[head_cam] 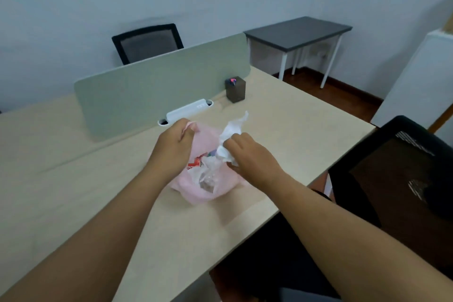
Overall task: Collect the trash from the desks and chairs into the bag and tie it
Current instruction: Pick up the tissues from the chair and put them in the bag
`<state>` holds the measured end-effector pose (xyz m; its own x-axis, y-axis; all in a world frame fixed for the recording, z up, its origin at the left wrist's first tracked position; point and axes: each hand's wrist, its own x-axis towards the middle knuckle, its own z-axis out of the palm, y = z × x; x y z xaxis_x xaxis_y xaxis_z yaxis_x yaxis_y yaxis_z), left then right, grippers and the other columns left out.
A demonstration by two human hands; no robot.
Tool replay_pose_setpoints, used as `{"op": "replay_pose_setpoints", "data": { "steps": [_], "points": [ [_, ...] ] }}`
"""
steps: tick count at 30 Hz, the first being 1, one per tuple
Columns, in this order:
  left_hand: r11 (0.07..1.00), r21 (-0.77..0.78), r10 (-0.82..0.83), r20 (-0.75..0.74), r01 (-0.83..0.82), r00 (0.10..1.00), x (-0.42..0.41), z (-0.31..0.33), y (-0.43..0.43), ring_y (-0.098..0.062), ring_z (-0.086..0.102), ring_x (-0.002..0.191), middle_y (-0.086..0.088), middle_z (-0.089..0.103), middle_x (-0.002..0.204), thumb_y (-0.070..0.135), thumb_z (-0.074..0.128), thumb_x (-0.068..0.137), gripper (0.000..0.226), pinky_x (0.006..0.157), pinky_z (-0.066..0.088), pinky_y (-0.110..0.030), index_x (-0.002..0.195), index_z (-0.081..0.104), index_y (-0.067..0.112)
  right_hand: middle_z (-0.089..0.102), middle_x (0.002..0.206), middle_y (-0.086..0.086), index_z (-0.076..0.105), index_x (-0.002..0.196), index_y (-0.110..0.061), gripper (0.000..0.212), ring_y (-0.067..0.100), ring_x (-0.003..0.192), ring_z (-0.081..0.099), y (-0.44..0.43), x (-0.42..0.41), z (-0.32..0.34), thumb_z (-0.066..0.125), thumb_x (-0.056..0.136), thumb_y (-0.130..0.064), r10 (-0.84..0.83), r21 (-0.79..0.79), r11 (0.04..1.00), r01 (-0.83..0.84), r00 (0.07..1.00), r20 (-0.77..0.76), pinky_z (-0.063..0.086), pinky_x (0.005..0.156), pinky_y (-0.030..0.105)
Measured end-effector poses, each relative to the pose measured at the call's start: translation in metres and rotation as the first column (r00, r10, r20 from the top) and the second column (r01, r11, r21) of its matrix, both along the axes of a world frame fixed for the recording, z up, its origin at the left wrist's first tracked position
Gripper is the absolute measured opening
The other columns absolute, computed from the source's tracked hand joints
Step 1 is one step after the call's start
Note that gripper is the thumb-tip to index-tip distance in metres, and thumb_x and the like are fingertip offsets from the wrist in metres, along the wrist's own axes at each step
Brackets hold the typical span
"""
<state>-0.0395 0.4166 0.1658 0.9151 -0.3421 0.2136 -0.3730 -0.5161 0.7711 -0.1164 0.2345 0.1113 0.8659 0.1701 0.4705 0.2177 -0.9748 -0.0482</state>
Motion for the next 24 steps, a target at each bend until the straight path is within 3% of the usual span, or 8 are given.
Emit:
{"op": "replay_pose_setpoints", "data": {
  "steps": [3, 6, 8, 10, 12, 16, 20, 24],
  "points": [
    [0.995, -0.087, 0.053, -0.020, -0.055, 0.998, 0.002, 0.005, 0.010, -0.018, 0.049, 0.068, -0.005, 0.060, 0.079, 0.029, 0.042, 0.103, 0.024, 0.062, 0.038, -0.029, 0.091, 0.061, 0.020, 0.060, 0.090, 0.010, 0.059, 0.098, -0.009, 0.038, 0.032, 0.074, 0.059, 0.043, 0.021, -0.018, 0.077, 0.065, -0.013, 0.105, -0.016, 0.994, -0.107, 0.990, -0.092, 0.045, 0.051, 0.032],
    [0.988, -0.139, 0.068, -0.050, -0.074, 0.996, 0.008, 0.006, 0.017, -0.023, 0.048, 0.070, -0.013, 0.058, 0.078, 0.031, 0.042, 0.103, 0.027, 0.060, 0.037, -0.030, 0.091, 0.060, 0.014, 0.060, 0.099, 0.017, 0.061, 0.109, -0.004, 0.035, 0.037, 0.074, 0.062, 0.071, 0.036, -0.032, 0.050, 0.075, -0.007, 0.150, -0.002, 0.988, -0.153, 0.970, -0.193, 0.040, 0.053, 0.033],
    [0.986, -0.155, 0.048, -0.061, -0.057, 0.997, 0.012, 0.006, 0.023, -0.026, 0.056, 0.077, -0.014, 0.064, 0.087, 0.032, 0.043, 0.103, 0.028, 0.066, 0.041, -0.030, 0.095, 0.064, 0.017, 0.050, 0.132, 0.018, 0.045, 0.141, -0.016, 0.059, 0.043, 0.116, 0.053, 0.079, 0.043, -0.043, 0.045, 0.083, -0.004, 0.029, -0.062, 0.997, -0.055, 0.934, -0.355, 0.046, 0.088, 0.050],
    [0.989, -0.137, 0.046, -0.057, -0.054, 0.997, 0.015, 0.005, 0.030, -0.026, 0.058, 0.081, -0.013, 0.065, 0.091, 0.034, 0.043, 0.102, 0.028, 0.066, 0.042, -0.028, 0.098, 0.067, 0.022, 0.026, 0.157, 0.009, 0.011, 0.153, -0.038, 0.084, 0.043, 0.145, 0.017, 0.079, 0.043, -0.051, 0.058, 0.087, -0.015, -0.121, -0.122, 0.990, 0.067, 0.848, -0.515, 0.023, 0.114, 0.057],
    [0.991, -0.129, 0.035, -0.063, -0.043, 0.997, 0.016, 0.003, 0.036, -0.024, 0.056, 0.075, -0.013, 0.063, 0.085, 0.037, 0.042, 0.102, 0.028, 0.064, 0.041, -0.029, 0.095, 0.067, 0.025, 0.022, 0.160, 0.004, 0.004, 0.152, -0.044, 0.089, 0.038, 0.144, 0.024, 0.075, 0.040, -0.054, 0.062, 0.086, -0.030, -0.127, -0.041, 0.991, 0.125, 0.837, -0.532, 0.033, 0.108, 0.049],
    [0.991, -0.134, 0.008, -0.072, -0.017, 0.997, 0.012, -0.003, 0.031, -0.019, 0.053, 0.072, -0.002, 0.061, 0.078, 0.039, 0.044, 0.101, 0.028, 0.065, 0.040, -0.030, 0.096, 0.068, 0.023, 0.033, 0.155, -0.003, 0.027, 0.150, -0.037, 0.066, 0.027, 0.136, 0.038, 0.053, 0.016, -0.049, 0.055, 0.091, -0.048, -0.051, 0.136, 0.982, 0.130, 0.879, -0.474, 0.041, 0.100, 0.039],
    [0.992, -0.104, -0.083, -0.100, 0.072, 0.992, -0.005, -0.011, 0.008, -0.019, 0.060, 0.084, -0.010, 0.068, 0.093, 0.036, 0.045, 0.102, 0.031, 0.069, 0.043, -0.020, 0.097, 0.066, 0.014, 0.042, 0.149, -0.007, 0.033, 0.148, -0.038, 0.060, 0.022, 0.140, 0.032, 0.020, -0.036, -0.045, 0.052, 0.091, -0.050, -0.105, 0.080, 0.984, 0.159, 0.881, -0.460, 0.041, 0.103, 0.039],
    [0.989, -0.023, -0.148, -0.097, 0.147, 0.984, -0.017, -0.016, -0.012, -0.026, 0.062, 0.096, -0.008, 0.068, 0.098, 0.036, 0.042, 0.101, 0.030, 0.080, 0.048, -0.033, 0.098, 0.064, 0.015, 0.037, 0.154, -0.002, 0.030, 0.149, -0.039, 0.066, 0.023, 0.144, 0.027, -0.021, -0.084, -0.025, 0.053, 0.088, -0.054, -0.218, -0.054, 0.974, 0.218, 0.864, -0.454, 0.033, 0.110, 0.038]
  ]
}}
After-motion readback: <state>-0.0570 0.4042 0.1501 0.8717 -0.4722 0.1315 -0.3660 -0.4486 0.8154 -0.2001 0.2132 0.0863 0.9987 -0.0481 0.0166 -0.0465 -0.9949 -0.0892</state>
